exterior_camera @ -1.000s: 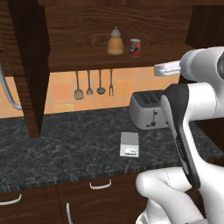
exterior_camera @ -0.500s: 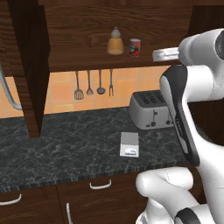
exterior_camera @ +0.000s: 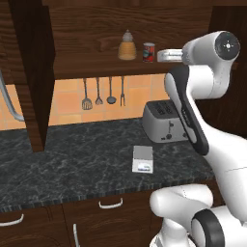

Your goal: Pick the canned food and place it on the digital scale for weighing, and close the cabinet.

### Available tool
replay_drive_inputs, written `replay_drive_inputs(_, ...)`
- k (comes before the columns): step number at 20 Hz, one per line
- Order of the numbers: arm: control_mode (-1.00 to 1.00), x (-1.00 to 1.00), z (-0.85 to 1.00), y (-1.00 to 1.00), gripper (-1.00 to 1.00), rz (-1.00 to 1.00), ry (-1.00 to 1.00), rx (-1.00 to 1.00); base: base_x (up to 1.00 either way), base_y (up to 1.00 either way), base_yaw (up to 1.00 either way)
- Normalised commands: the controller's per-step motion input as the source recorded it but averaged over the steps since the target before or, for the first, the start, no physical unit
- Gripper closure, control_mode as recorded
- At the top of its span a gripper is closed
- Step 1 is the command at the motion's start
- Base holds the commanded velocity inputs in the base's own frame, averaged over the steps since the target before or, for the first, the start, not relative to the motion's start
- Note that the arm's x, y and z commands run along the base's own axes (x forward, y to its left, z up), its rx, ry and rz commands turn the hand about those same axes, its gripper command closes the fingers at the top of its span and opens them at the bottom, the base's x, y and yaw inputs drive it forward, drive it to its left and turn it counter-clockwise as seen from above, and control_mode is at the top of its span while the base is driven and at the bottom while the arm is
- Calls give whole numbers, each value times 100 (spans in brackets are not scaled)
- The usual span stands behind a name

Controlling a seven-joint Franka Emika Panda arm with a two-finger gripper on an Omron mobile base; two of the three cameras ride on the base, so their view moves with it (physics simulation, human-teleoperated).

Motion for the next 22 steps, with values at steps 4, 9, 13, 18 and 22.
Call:
replay_drive_inputs(4,-100,46,-7,-4,-100,2,0,0,0,0,0)
replay_drive_inputs(9,-100,39,7,0,-100,0,10,0,0,0,0)
replay_drive_inputs(13,-100,48,0,0,-100,0,0,0,0,0,0)
replay_drive_inputs(18,-100,20,34,0,-100,0,0,0,0,0,0)
replay_drive_inputs(22,-100,42,21,0,-100,0,0,0,0,0,0)
